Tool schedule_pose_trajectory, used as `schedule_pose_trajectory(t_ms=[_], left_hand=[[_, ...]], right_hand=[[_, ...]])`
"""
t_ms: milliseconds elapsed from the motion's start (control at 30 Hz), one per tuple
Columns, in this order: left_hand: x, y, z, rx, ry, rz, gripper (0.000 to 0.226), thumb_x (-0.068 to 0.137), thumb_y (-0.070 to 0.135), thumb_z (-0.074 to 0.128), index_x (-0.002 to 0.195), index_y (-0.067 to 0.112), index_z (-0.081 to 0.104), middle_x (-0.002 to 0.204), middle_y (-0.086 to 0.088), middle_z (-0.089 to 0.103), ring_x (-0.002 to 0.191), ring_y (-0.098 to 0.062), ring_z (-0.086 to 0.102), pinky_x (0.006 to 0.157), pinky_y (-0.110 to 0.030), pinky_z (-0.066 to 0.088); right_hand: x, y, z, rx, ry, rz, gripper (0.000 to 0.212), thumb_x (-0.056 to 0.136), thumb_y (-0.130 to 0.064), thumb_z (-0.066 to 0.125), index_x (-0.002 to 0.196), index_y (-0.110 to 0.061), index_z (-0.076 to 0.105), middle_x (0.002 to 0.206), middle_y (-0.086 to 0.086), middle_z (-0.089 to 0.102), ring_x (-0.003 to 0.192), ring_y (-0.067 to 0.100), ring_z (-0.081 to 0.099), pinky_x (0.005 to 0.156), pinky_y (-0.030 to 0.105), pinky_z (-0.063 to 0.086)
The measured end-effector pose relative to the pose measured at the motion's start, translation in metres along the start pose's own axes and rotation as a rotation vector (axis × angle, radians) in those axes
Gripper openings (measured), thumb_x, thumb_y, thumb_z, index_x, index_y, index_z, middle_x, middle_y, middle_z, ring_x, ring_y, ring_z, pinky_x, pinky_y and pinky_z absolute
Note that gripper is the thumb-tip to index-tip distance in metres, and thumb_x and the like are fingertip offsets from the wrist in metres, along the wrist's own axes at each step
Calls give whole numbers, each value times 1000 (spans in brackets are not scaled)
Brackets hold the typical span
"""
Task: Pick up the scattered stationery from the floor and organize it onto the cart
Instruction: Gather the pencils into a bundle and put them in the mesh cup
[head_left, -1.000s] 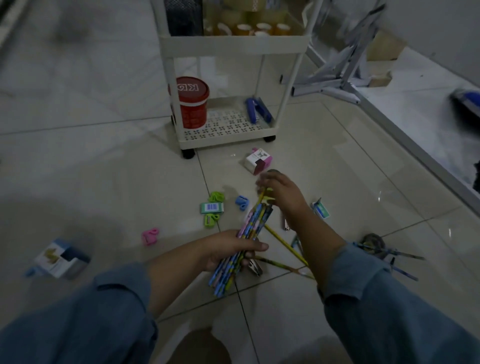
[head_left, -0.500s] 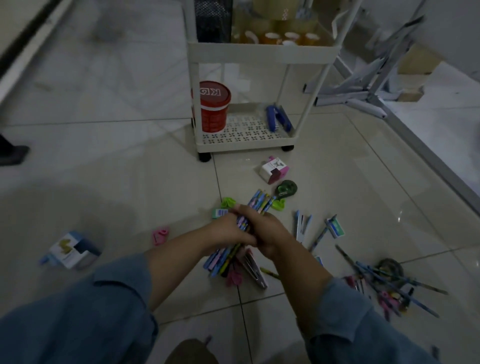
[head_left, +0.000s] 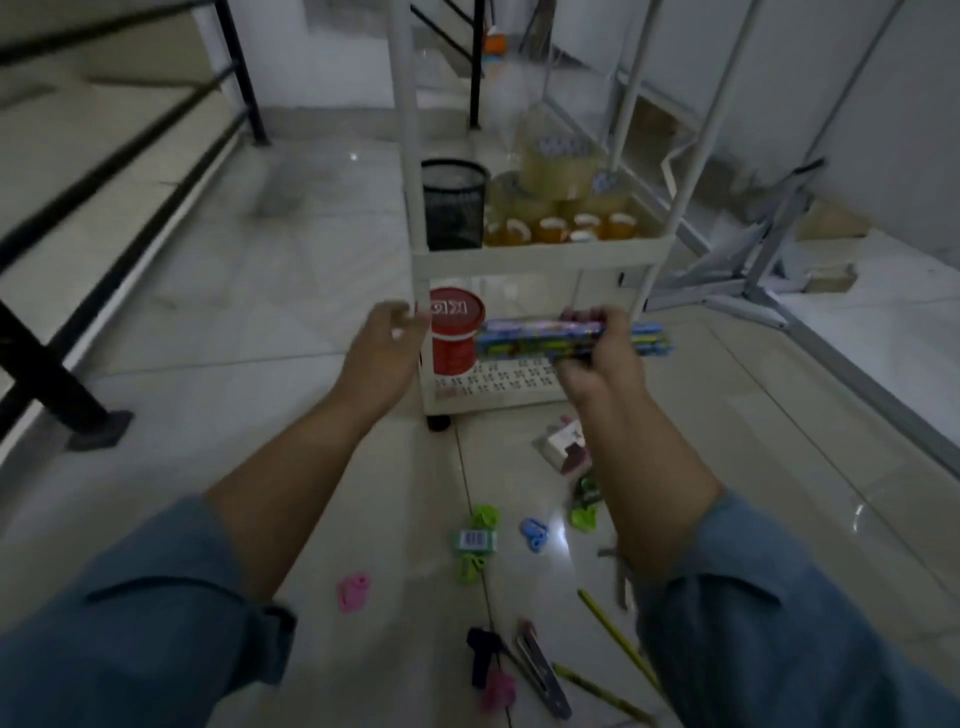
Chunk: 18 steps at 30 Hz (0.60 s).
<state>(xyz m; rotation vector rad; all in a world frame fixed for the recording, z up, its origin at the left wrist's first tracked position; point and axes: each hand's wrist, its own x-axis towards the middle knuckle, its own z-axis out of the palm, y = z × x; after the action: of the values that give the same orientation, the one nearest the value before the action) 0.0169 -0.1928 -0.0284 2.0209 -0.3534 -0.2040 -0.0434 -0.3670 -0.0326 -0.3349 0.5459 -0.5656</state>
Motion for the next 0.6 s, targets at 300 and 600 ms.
schedule_pose_trajectory(t_ms=[300,600], left_hand=[[71,33,27,660,439,543,49,102,33,23,149,29,13,159,1,2,147,-20,-3,115,-46,-7],[94,11,36,749,499,533,52,99,31,19,149,20,15,158,5,14,146,-19,9,112,-49,-8]], right_hand=[[39,-13,142,56,-162,-292,34,96,-18,42,62,-13,46,58,-1,59,53,11,56,59,25,51],[76,10,181,-782,-241,-461,25,88,-32,61,75,-11,58,78,8,66,74,21,60,75,32,52]])
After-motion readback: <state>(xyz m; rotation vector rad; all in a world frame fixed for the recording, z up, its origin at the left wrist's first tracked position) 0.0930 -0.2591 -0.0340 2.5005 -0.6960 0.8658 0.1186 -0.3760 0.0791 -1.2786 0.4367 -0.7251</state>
